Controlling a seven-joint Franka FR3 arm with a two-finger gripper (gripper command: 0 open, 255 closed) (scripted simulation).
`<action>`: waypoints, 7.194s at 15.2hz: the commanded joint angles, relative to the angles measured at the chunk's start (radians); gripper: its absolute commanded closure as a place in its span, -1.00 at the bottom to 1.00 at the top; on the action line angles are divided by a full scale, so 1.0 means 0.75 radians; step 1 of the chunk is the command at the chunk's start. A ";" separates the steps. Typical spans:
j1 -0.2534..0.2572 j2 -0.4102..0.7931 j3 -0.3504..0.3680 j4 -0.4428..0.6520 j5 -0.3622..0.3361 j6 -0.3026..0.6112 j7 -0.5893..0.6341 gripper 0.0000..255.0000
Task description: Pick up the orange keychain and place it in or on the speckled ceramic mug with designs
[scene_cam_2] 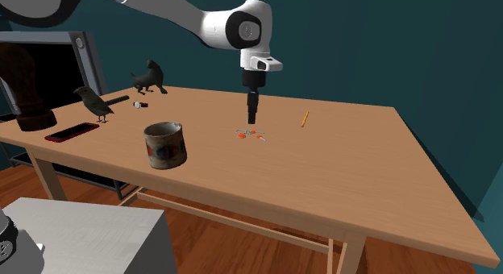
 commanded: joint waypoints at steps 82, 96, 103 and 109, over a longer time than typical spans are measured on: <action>-0.099 -1.294 -0.050 -1.020 0.520 -0.187 -0.312 1.00; -0.092 -1.242 -0.011 -1.230 0.534 0.074 -0.309 1.00; -0.092 -1.235 -0.007 -1.245 0.534 0.095 -0.308 1.00; -0.093 -1.234 -0.008 -1.241 0.533 0.092 -0.309 -1.00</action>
